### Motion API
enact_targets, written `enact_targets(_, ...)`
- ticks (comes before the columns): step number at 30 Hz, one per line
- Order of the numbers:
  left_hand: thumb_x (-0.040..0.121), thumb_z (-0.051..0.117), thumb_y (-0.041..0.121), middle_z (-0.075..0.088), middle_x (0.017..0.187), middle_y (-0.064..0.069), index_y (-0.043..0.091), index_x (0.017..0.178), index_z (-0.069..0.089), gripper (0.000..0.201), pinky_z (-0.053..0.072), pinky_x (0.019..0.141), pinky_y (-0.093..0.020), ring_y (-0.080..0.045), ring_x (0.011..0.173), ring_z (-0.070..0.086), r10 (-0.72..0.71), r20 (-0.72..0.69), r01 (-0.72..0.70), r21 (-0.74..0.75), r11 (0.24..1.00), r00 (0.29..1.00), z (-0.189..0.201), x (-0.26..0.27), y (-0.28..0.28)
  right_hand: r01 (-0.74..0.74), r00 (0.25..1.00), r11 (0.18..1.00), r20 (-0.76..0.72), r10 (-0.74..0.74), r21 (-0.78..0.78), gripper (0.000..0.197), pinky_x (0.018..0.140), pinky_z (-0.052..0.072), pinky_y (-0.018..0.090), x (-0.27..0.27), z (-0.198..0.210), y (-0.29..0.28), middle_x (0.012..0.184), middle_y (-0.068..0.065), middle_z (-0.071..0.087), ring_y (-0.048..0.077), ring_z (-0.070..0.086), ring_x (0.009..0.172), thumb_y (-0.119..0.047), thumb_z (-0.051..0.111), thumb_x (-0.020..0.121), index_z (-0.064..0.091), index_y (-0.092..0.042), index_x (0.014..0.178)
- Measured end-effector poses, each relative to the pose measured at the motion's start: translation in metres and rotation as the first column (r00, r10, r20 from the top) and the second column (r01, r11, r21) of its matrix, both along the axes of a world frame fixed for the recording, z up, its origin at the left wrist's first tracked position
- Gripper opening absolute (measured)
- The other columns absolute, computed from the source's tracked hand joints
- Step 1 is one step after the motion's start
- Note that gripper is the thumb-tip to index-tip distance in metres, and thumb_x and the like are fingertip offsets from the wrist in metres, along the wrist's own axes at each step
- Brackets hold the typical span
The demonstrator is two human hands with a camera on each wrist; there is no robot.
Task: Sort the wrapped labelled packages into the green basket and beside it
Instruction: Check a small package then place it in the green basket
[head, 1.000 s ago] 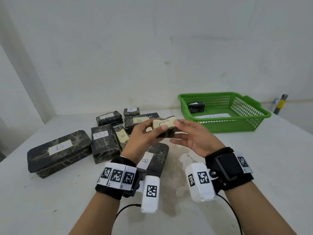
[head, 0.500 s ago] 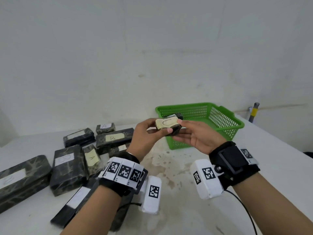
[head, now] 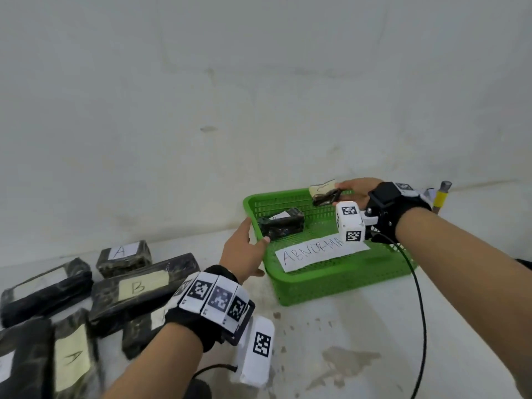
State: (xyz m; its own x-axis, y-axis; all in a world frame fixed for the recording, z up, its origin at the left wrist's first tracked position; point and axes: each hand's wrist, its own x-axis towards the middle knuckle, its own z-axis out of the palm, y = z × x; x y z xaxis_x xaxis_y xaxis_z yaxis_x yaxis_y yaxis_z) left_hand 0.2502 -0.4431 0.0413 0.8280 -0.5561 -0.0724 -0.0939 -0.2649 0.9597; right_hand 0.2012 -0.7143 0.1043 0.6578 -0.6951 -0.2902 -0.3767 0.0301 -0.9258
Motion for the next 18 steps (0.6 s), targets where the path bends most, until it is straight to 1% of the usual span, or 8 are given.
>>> enact_targets(2,0.099,0.055,0.019,0.060,0.123,-0.025,0.032,0.154,0.025,0.064,0.061,0.073,-0.052,-0.038,0.101,0.066,-0.024,-0.009,0.024,-0.008,1.000,1.000,-0.005,0.007,-0.002,0.017,0.995,0.997,-0.092,-0.024,-0.077,0.033,0.045,0.052,0.027,0.012,-0.013,-0.011,0.097,0.015,0.067,0.015,0.065,0.051,-0.016,0.057,0.099,0.054,0.002,0.127)
enact_targets(4,0.100,0.054,0.017,0.064,0.112,-0.024,0.031,0.155,0.024,0.064,0.062,0.069,-0.045,-0.036,0.098,0.068,-0.042,0.014,0.042,-0.013,0.999,0.999,-0.010,0.010,-0.001,-0.027,0.985,0.990,-0.175,0.003,-0.138,0.027,0.028,0.038,0.016,0.019,-0.017,-0.006,0.074,0.009,0.063,0.015,0.060,0.041,-0.017,0.056,0.100,0.049,-0.001,0.121)
enact_targets(6,0.100,0.053,0.018,0.065,0.110,-0.025,0.032,0.155,0.022,0.065,0.062,0.062,-0.037,-0.034,0.096,0.069,-0.054,0.036,0.054,-0.018,0.998,0.998,-0.014,0.008,0.001,-0.098,0.965,0.977,-0.259,0.046,-0.191,0.027,0.026,0.032,0.014,0.024,-0.028,-0.008,0.081,0.007,0.059,0.016,0.056,0.048,-0.018,0.054,0.101,0.048,-0.002,0.122)
enact_targets(9,0.100,0.053,0.018,0.066,0.108,-0.024,0.034,0.154,0.022,0.064,0.062,0.060,-0.034,-0.032,0.095,0.069,-0.054,0.050,0.056,-0.029,0.998,0.997,-0.015,0.006,0.002,-0.118,0.962,0.968,-0.267,0.056,-0.222,0.032,0.037,0.045,0.019,0.030,-0.040,-0.016,0.080,0.006,0.056,0.017,0.062,0.049,-0.016,0.055,0.100,0.056,0.004,0.125)
enact_targets(10,0.100,0.053,0.018,0.067,0.107,-0.023,0.035,0.153,0.023,0.063,0.062,0.061,-0.035,-0.031,0.094,0.069,-0.052,0.046,0.054,-0.034,0.998,0.998,-0.016,0.006,0.002,-0.128,0.947,0.960,-0.320,0.043,-0.249,0.023,0.036,0.043,0.020,0.029,-0.042,-0.017,0.072,0.006,0.057,0.017,0.061,0.043,-0.018,0.057,0.099,0.062,0.002,0.109)
enact_targets(12,0.100,0.053,0.017,0.067,0.107,-0.021,0.036,0.153,0.024,0.063,0.062,0.063,-0.038,-0.030,0.094,0.070,-0.048,0.041,0.050,-0.053,0.997,0.998,-0.016,0.006,0.002,-0.125,0.922,0.956,-0.387,0.014,-0.264,0.026,0.026,0.032,0.015,0.025,-0.043,-0.021,0.058,0.006,0.056,0.011,0.051,0.027,-0.020,0.059,0.099,0.055,-0.004,0.078)
enact_targets(15,0.100,0.053,0.018,0.068,0.108,-0.021,0.040,0.153,0.020,0.066,0.062,0.064,-0.041,-0.030,0.095,0.070,-0.043,0.035,0.045,-0.060,0.997,0.998,-0.015,0.004,0.002,-0.172,0.899,0.945,-0.437,0.035,-0.279,0.021,0.029,0.034,0.017,0.021,-0.041,-0.024,0.068,0.006,0.052,0.018,0.055,0.040,-0.021,0.062,0.096,0.057,-0.002,0.088)
enact_targets(18,0.100,0.053,0.017,0.069,0.107,-0.020,0.040,0.152,0.022,0.065,0.062,0.067,-0.044,-0.030,0.094,0.071,-0.039,0.021,0.040,-0.066,0.997,0.999,-0.015,0.004,0.002,-0.146,0.917,0.966,-0.396,0.050,-0.215,0.024,0.028,0.033,0.014,0.026,-0.049,-0.029,0.056,0.004,0.056,0.012,0.048,0.026,-0.014,0.061,0.097,0.055,-0.003,0.076)
